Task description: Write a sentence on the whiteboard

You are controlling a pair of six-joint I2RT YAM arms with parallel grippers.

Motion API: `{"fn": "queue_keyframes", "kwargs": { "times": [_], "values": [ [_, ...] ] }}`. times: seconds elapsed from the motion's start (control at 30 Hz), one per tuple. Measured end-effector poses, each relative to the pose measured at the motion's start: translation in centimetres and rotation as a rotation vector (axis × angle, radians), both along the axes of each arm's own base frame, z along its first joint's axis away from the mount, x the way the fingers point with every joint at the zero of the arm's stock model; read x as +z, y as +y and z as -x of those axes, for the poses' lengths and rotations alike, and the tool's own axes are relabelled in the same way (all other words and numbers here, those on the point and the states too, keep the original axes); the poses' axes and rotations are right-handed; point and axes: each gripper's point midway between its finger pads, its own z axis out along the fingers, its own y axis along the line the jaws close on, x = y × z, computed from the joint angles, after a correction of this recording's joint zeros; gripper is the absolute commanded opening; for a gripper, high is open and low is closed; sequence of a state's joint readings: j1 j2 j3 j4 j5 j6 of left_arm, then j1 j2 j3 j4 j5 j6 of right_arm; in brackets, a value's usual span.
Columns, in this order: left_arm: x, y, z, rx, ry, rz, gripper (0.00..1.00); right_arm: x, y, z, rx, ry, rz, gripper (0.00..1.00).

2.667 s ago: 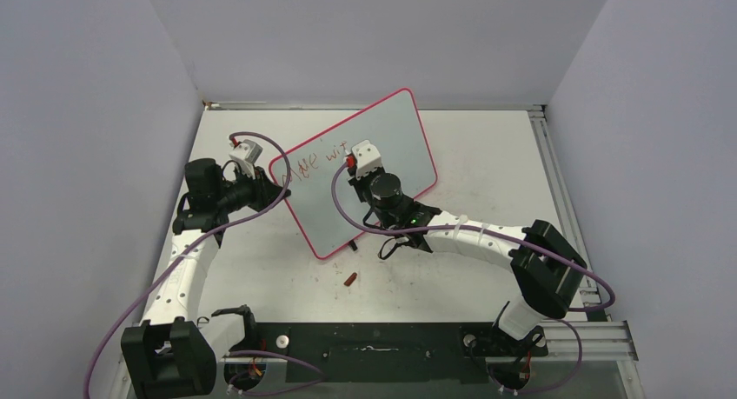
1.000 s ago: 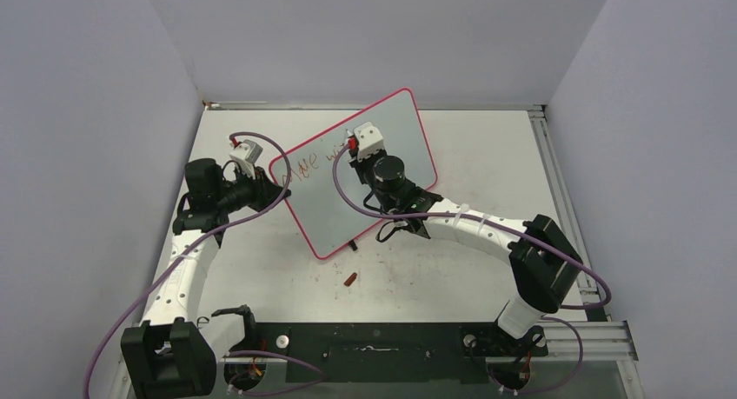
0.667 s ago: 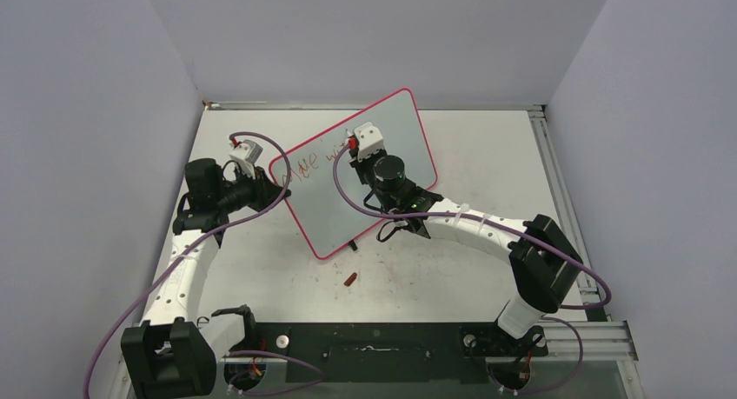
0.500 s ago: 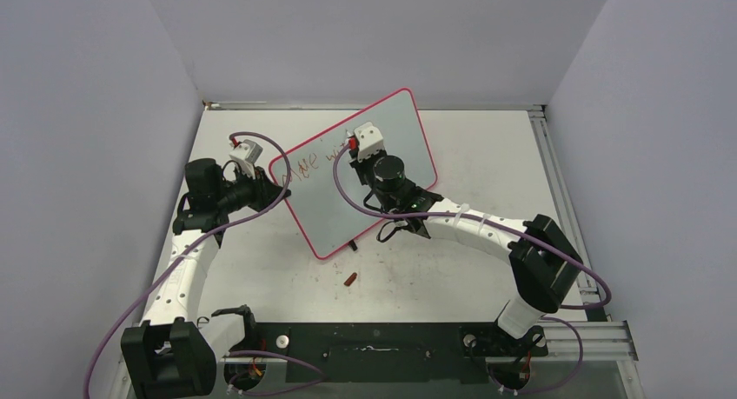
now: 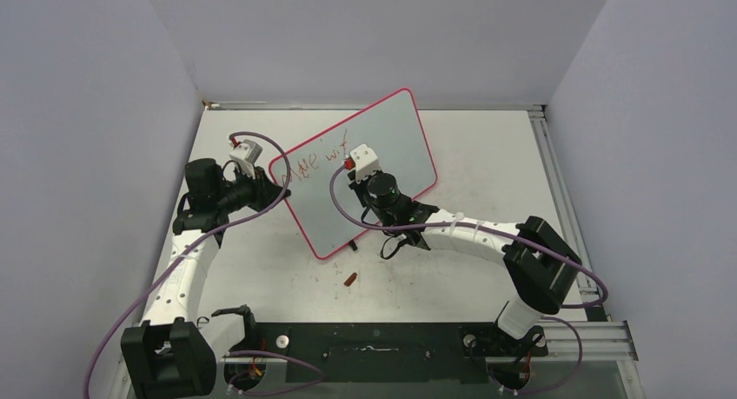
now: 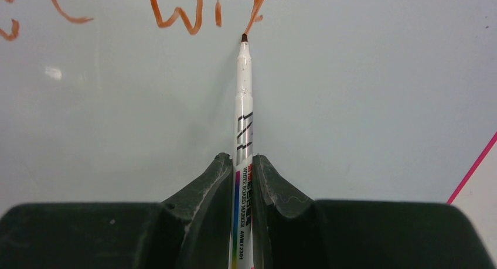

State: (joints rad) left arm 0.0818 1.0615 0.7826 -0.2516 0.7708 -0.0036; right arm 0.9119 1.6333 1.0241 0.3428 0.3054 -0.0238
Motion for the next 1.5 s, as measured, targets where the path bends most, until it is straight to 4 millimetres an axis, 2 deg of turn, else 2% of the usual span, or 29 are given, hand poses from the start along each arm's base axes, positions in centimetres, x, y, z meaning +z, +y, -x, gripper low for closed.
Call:
{"fn": "queue_keyframes", "kwargs": {
  "times": [0.1,0.4,0.67,0.77,1.0,1.2,1.5],
  "values": [
    [0.0,0.0,0.0,0.0,0.0,0.0,0.0,-0.8,-0.1,0.5,0.003,0.02,0.015,0.05],
    [0.0,0.0,0.0,0.0,0.0,0.0,0.0,-0.7,-0.2,0.4,-0.005,0.02,0.016,0.05],
    [0.0,0.0,0.0,-0.001,0.0,0.001,0.0,2.0,0.0,-0.8,-0.028,-0.012,-0.02,0.05],
    [0.0,0.0,0.0,-0.001,-0.001,0.001,0.0,2.4,-0.2,-1.3,-0.04,-0.017,-0.027,0.05],
    [0.0,0.0,0.0,-0.001,-0.001,0.001,0.0,1.8,-1.0,-1.7,-0.055,0.002,-0.004,0.05],
    [0.0,0.0,0.0,0.0,0.0,0.0,0.0,0.9,-0.7,-1.7,-0.045,0.017,0.011,0.05],
    [0.0,0.0,0.0,0.001,0.0,0.0,0.0,0.7,-0.7,-1.8,-0.043,0.026,0.02,0.05]
  ]
}}
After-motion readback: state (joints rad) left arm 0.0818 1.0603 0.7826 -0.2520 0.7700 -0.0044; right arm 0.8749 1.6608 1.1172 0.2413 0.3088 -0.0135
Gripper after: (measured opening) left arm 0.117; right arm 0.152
